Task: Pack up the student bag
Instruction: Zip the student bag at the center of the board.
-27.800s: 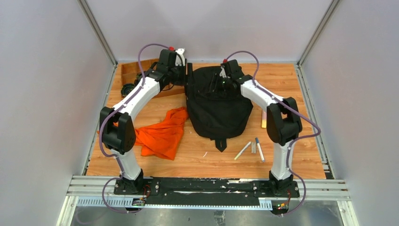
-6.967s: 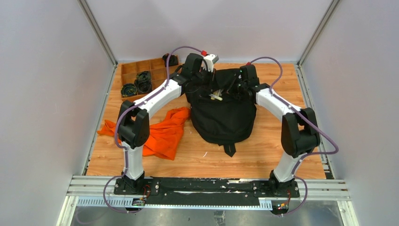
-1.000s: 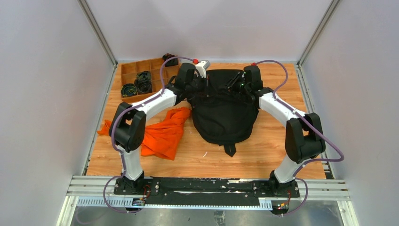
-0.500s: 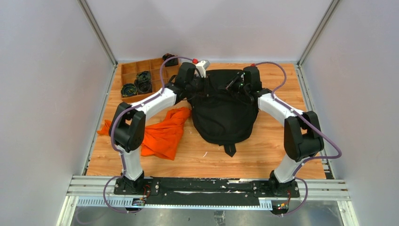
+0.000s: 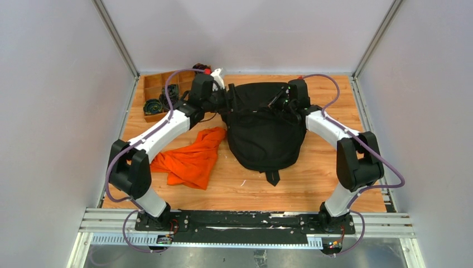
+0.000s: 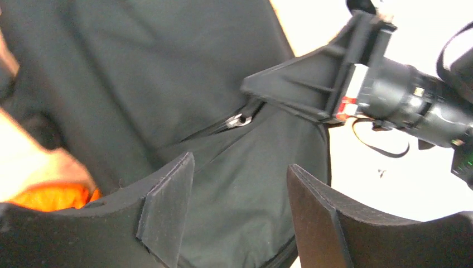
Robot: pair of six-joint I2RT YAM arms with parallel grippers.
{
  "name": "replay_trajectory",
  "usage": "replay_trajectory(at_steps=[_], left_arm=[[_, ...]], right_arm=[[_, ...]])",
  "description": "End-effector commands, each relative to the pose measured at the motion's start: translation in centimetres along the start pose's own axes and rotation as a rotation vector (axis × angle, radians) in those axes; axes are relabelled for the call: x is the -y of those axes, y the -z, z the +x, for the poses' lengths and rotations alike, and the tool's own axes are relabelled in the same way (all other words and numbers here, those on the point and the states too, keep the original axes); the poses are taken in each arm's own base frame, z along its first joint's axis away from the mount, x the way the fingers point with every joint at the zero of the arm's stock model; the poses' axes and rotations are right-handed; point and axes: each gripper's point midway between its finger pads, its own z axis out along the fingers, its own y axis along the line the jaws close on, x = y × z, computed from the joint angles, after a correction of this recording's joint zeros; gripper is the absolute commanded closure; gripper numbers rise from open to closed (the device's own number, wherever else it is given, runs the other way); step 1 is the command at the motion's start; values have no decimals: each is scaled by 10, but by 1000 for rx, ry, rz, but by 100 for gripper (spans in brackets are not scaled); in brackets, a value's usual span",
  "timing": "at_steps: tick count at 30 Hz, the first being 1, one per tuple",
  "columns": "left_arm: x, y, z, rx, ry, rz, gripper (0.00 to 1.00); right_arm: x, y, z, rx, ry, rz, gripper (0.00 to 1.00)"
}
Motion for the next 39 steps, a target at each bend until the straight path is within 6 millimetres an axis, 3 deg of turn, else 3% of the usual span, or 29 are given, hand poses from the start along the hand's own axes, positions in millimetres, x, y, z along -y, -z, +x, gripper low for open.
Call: replay_trajectory(at_steps=[1, 9, 13, 17, 19, 21, 29, 39], left_arm=[[-29, 4, 22, -6, 221, -105, 31], [-37, -20, 50, -112, 377, -105, 27], [-37, -29, 51, -105, 382, -91, 33], [-42, -34, 50, -113, 329, -109, 57], [-45, -36, 51, -117, 326, -119, 82], [-46, -38, 54, -123, 327, -119, 99], [-57, -35, 67, -122, 347, -125, 100], [-79, -21, 63, -98, 336, -173, 100]], right_arm=[[-3, -2, -11, 14, 25, 0, 100], [-11, -2, -11, 1, 32, -29, 100], [-11, 1, -12, 4, 51, -19, 100], [-9, 5, -13, 6, 78, 3, 100], [-8, 7, -15, 10, 92, 16, 100], [-5, 9, -17, 11, 110, 33, 100], [23, 26, -43, 27, 187, 150, 100], [61, 47, -85, 63, 196, 229, 100]])
